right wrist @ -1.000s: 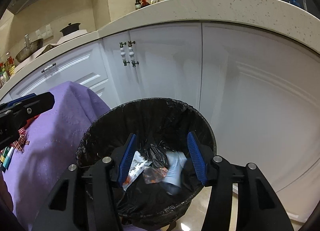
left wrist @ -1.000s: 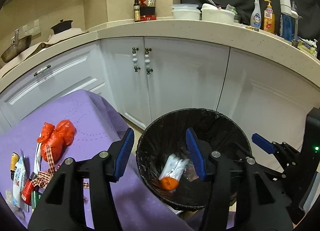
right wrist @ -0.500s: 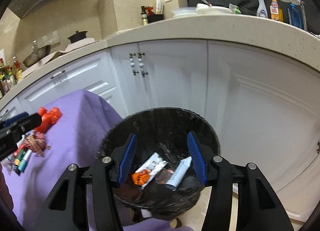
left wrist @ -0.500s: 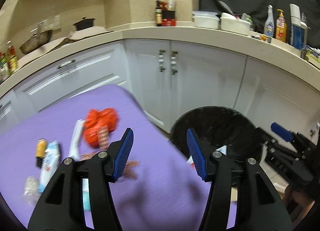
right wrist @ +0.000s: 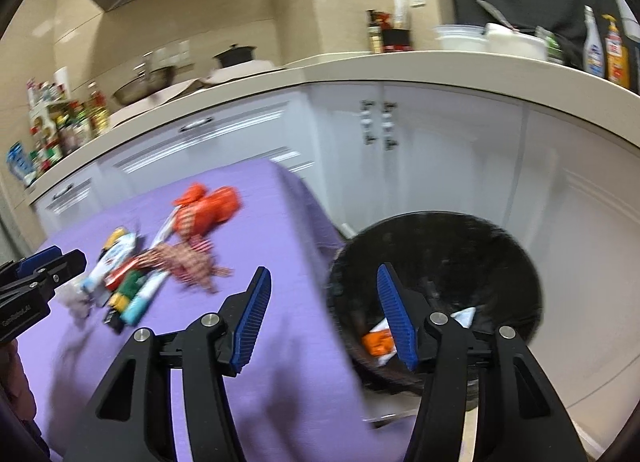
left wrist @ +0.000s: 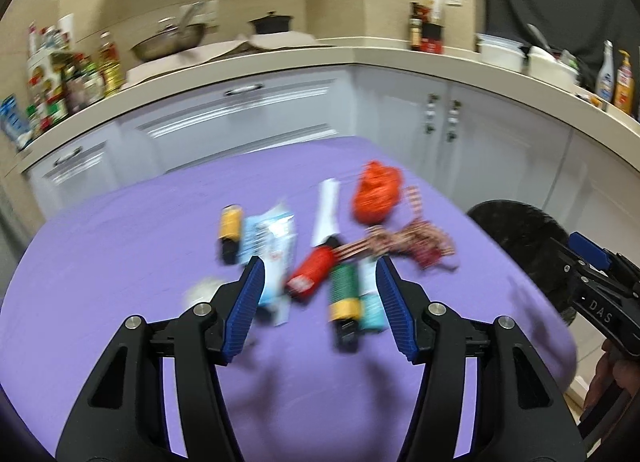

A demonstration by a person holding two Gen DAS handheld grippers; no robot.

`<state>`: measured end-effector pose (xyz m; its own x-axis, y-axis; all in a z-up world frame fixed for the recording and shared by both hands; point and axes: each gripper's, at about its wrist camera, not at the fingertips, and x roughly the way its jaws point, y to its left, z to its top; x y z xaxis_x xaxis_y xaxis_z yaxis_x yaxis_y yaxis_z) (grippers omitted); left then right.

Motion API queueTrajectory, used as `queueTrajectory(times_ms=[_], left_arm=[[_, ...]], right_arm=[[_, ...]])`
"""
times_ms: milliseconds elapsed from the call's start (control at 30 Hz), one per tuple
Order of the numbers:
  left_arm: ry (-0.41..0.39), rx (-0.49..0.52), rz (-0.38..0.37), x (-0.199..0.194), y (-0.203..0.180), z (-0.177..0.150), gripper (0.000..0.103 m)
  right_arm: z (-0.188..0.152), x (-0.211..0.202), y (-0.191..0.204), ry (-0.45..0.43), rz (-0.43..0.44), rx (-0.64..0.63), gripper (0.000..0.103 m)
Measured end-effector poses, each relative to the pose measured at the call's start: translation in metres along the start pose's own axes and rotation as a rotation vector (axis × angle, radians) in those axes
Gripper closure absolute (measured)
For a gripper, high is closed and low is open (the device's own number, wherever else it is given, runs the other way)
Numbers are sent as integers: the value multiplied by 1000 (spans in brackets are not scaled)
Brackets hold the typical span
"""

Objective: Collect trash
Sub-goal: 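Return left gripper to the table and grasp the clear plastic bag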

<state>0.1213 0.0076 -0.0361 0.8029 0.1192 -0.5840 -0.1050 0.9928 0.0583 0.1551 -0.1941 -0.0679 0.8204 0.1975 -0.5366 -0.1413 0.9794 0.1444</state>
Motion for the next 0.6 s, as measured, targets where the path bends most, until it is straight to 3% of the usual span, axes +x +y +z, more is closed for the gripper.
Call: queueTrajectory(times_ms=[233, 367, 433, 600], left_arm=[[27, -47, 66, -7, 44, -22, 45], [45, -73, 68, -5, 56, -29, 43], [51, -76, 62, -3, 58, -30, 36], [67, -85, 54, 10, 64, -30, 35]], right_arm=[[-6, 2, 39, 20, 48, -56, 48], [-7, 4, 51, 31, 57, -80, 48], [-7, 5, 54, 35, 57, -88, 48], [-9, 6, 61, 45, 54, -102, 48]])
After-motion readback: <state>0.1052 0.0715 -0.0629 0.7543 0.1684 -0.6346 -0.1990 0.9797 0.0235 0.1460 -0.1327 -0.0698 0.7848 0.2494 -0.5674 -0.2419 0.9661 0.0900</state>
